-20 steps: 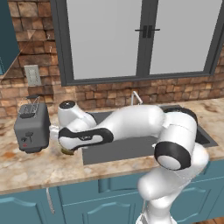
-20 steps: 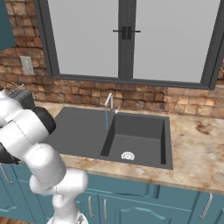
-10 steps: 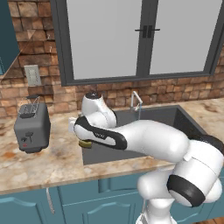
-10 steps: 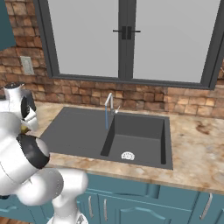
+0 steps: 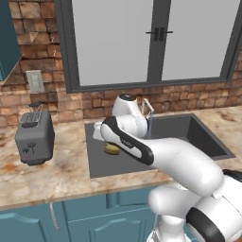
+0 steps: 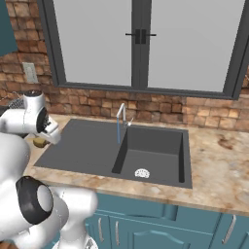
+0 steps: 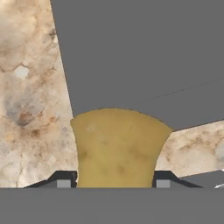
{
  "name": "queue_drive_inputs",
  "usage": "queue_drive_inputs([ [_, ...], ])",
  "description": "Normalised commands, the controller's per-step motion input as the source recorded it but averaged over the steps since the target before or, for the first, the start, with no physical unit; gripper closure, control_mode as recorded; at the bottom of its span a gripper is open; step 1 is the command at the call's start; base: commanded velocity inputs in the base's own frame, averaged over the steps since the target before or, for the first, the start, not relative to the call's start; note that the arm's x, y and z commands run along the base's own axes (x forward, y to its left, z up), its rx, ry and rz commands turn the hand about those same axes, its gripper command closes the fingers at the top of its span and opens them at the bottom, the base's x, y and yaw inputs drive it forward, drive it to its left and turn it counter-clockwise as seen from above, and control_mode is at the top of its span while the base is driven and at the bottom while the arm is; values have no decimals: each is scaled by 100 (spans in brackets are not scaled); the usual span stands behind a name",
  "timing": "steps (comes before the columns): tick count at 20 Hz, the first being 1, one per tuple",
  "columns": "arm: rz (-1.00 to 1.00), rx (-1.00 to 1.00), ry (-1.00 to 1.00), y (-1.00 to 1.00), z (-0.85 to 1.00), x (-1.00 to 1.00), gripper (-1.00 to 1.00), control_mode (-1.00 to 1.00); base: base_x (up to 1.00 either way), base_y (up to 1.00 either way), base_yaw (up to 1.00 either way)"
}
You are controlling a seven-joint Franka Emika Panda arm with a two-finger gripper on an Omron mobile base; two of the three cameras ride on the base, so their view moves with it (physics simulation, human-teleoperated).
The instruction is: Soak the sponge with water for a few seconds and then drop it inside the sink.
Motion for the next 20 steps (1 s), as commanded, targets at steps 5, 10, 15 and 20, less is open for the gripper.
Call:
queue_drive_inputs([
  [5, 22, 0, -1, -21, 13, 0, 100, -100, 0, 0, 0],
  [10, 23, -1, 0, -22, 7, 7, 100, -100, 0, 0, 0],
  [15, 21, -4, 0, -15, 7, 2, 100, -100, 0, 0, 0],
  [20, 21, -7, 0, -21, 4, 10, 100, -100, 0, 0, 0],
])
